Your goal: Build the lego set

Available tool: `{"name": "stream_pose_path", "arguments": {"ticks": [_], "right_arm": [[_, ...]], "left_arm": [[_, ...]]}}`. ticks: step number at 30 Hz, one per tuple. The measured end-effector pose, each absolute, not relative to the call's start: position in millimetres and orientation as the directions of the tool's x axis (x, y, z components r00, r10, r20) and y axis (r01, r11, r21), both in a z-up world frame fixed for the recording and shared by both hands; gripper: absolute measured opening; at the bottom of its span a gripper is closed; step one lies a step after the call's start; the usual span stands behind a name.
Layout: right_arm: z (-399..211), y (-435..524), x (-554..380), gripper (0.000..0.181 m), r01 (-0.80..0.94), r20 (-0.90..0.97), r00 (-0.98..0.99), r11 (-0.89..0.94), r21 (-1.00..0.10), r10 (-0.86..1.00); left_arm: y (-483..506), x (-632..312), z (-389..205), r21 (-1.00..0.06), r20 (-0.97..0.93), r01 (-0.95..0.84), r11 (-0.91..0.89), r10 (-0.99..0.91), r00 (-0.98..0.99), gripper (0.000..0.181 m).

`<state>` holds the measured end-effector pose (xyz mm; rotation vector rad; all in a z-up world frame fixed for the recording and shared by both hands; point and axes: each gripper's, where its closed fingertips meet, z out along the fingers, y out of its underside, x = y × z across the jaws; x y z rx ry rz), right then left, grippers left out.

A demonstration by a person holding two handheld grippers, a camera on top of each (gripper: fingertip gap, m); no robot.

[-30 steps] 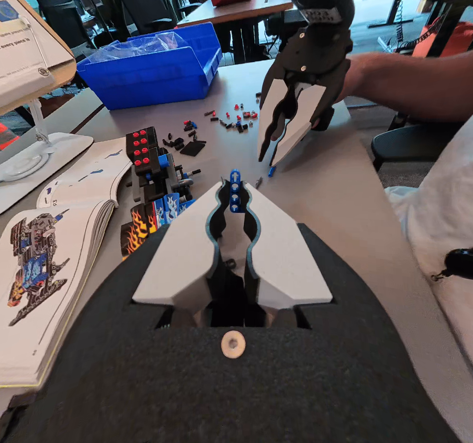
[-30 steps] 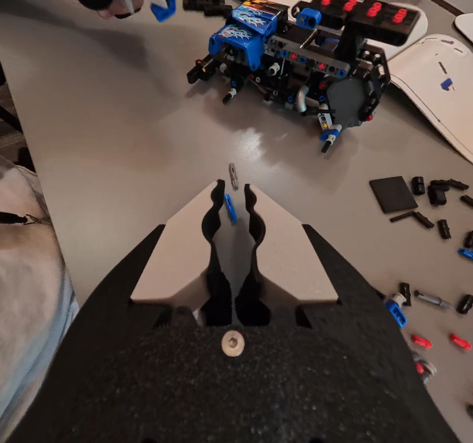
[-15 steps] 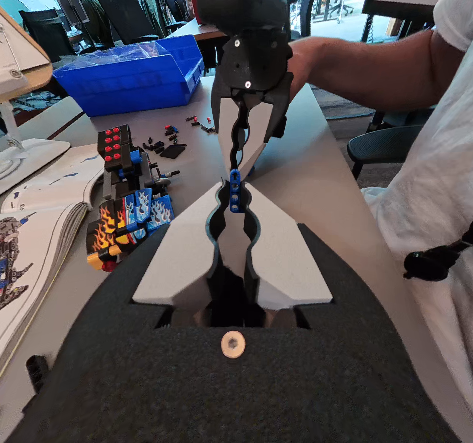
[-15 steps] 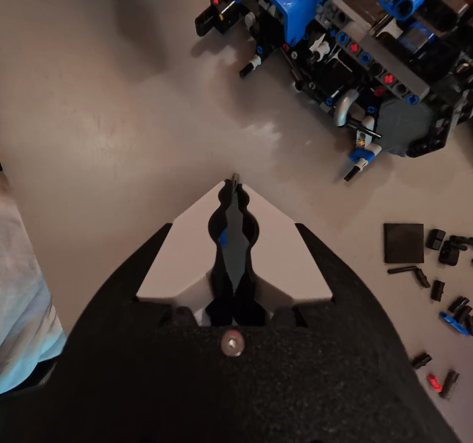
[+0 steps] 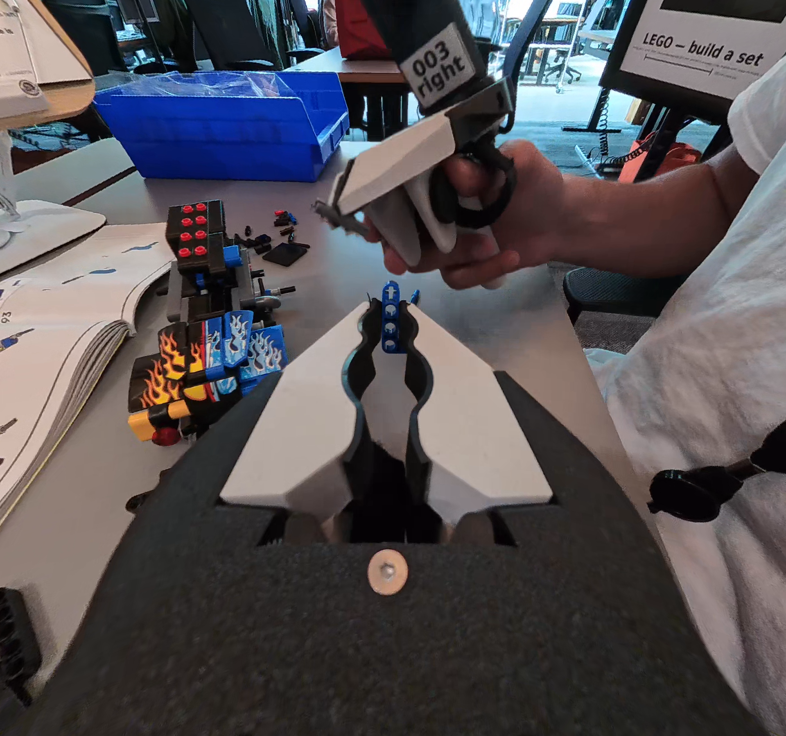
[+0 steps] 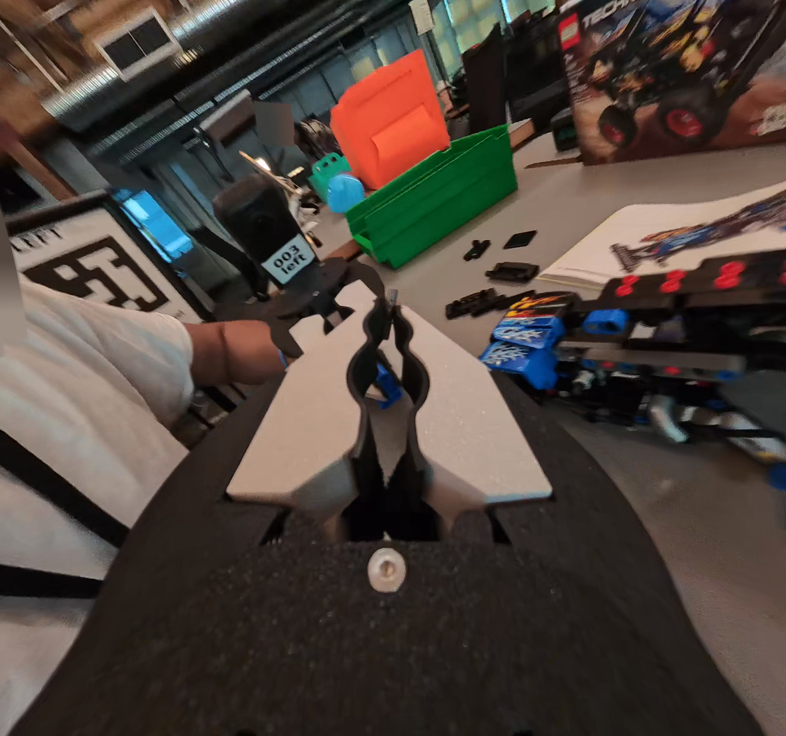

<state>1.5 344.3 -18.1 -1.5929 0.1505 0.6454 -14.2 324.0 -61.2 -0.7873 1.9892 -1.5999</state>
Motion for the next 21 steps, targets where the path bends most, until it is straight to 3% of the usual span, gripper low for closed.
{"name": "stream_pose_path", "arguments": {"ticks": [4, 21], "right_arm": [[-11.6, 349.7, -11.9, 0.002, -0.567, -0.551, 0.760, -0.065, -0.821, 0.344], [-27.4, 347.7, -11.4, 0.003, -0.371, -0.380, 0.883, -0.087, -0.925, 0.276]], "left_arm": [[323.4, -12.3, -62.8, -0.974, 0.020, -0.170, 0.148, -0.695, -0.719, 0.006], [331.1, -12.8, -49.1, -0.973, 0.185, -0.232, -0.013, -0.651, -0.736, 0.006]]}}
